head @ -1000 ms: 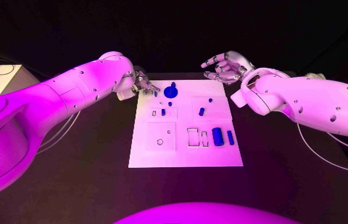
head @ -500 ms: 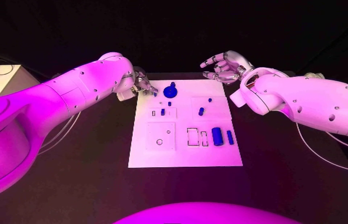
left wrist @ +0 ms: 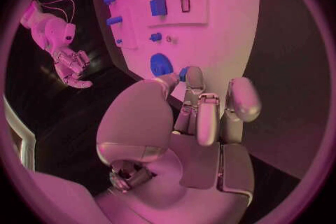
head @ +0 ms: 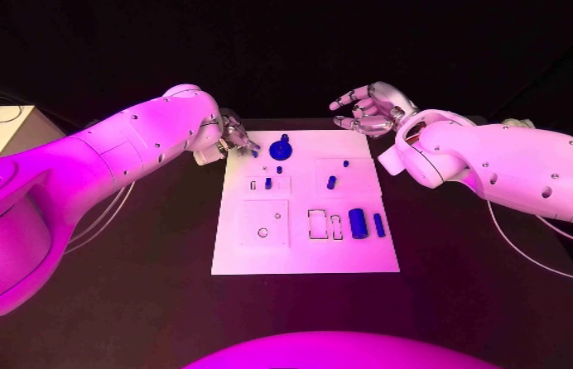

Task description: Assemble the parts on the task board

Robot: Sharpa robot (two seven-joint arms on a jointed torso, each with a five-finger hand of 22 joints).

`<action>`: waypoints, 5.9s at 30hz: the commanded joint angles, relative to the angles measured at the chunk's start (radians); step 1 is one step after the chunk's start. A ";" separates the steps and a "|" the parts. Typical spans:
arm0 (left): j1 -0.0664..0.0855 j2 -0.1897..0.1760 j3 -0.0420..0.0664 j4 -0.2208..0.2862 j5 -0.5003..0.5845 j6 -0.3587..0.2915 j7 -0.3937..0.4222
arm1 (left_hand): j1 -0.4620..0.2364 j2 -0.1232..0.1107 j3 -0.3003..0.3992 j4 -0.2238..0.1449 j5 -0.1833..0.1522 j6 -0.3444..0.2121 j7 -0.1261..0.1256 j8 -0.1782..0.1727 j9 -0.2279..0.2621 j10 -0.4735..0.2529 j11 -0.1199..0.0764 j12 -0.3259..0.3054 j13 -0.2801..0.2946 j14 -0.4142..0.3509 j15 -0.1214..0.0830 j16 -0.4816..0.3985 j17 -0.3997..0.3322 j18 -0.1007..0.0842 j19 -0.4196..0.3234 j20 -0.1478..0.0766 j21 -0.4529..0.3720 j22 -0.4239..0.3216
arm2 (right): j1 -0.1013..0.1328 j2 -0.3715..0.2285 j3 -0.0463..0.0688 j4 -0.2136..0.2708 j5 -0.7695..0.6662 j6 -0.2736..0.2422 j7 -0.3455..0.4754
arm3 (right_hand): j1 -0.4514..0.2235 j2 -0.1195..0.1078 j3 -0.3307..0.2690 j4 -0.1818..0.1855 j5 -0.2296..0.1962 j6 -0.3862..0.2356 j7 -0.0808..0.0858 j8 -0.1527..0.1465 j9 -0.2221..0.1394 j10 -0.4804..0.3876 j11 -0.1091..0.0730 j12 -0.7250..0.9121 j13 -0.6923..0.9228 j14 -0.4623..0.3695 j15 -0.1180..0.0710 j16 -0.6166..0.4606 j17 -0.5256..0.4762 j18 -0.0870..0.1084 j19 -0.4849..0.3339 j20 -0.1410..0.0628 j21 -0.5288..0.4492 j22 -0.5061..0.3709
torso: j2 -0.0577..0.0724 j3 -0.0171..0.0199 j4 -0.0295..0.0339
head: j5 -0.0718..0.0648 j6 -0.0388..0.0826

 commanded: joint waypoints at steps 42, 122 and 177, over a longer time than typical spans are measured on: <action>0.009 -0.277 -0.012 0.429 0.084 -0.167 0.041 | -0.237 -0.071 0.496 -0.349 0.394 0.069 -0.033 0.137 0.017 0.138 -0.040 0.123 0.135 0.102 -0.039 0.055 0.252 -0.011 0.054 -0.036 0.081 0.116 | -0.001 -0.022 -0.002 -0.005 0.002 0.014 -0.004 | -0.012 0.002 0.001 -0.003 -0.004 0.007 0.000 -0.006 -0.001 -0.001 0.001 -0.003 0.026 0.084 0.004 -0.005 0.188 0.001 0.097 0.005 -0.005 0.237 | -0.024 0.0012 0.0197 | -0.003 -0.008; -0.033 -0.281 -0.093 0.529 -0.115 -0.143 0.020 | -0.269 -0.069 0.525 -0.377 0.426 0.086 -0.041 0.147 0.016 0.163 -0.048 0.145 0.161 0.106 -0.046 0.062 0.263 -0.017 0.071 -0.043 0.102 0.148 | -0.007 -0.026 -0.003 -0.005 -0.003 0.017 0.011 | -0.013 0.005 0.003 -0.009 -0.006 0.009 -0.001 -0.006 0.000 0.000 0.000 -0.002 0.026 0.084 0.003 -0.005 0.188 0.001 0.097 0.005 -0.004 0.238 | -0.025 0.0001 0.0228 | -0.004 -0.018; -0.029 -0.263 -0.093 0.487 -0.065 -0.090 0.032 | -0.275 -0.067 0.527 -0.381 0.427 0.087 -0.041 0.148 0.015 0.164 -0.048 0.144 0.159 0.106 -0.046 0.062 0.263 -0.018 0.072 -0.043 0.104 0.151 | -0.007 -0.023 -0.003 -0.004 -0.003 0.017 0.011 | -0.014 0.004 0.003 -0.010 -0.006 0.009 -0.001 -0.006 0.000 0.002 0.000 -0.001 0.027 0.085 0.003 -0.005 0.189 0.000 0.098 0.005 -0.002 0.240 | -0.023 0.0006 0.0192 | -0.009 -0.027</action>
